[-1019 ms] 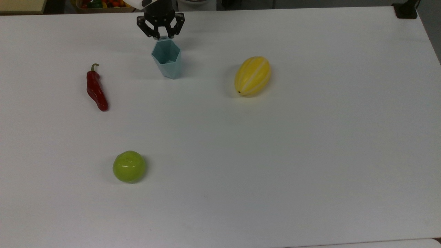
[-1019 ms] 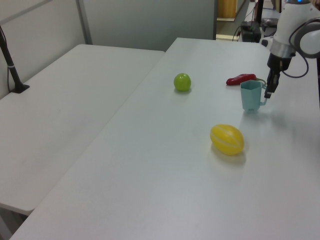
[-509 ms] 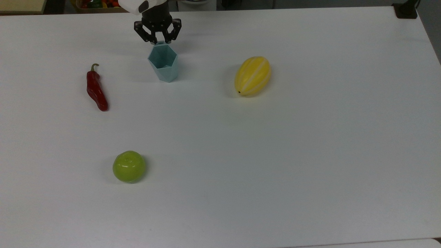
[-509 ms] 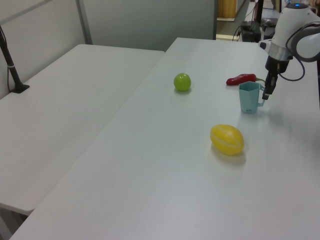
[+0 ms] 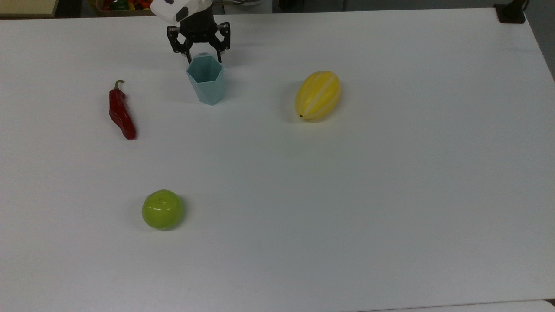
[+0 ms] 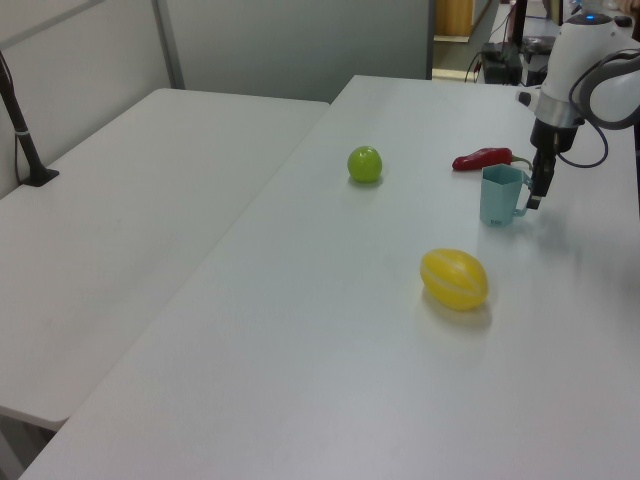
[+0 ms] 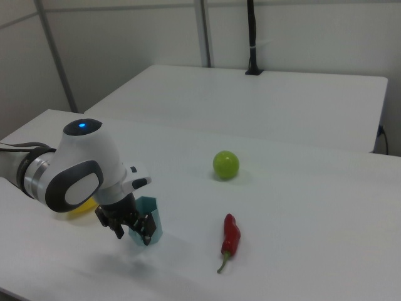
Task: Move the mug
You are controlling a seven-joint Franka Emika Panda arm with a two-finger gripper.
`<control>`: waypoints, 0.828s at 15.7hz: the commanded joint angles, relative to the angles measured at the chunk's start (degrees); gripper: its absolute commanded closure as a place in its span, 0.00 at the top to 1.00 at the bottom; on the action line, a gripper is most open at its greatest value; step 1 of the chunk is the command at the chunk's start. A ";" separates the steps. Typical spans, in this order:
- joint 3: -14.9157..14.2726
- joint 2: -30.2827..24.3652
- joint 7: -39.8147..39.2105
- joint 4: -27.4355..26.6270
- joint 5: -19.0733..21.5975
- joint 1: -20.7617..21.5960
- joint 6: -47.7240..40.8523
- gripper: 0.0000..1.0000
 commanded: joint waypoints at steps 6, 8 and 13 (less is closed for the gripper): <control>0.47 -0.88 5.01 13.88 0.55 0.47 -22.55 1.00; 0.47 -0.71 5.10 21.27 0.55 0.56 -31.52 1.00; 1.00 -0.27 5.80 39.20 2.47 0.74 -50.95 1.00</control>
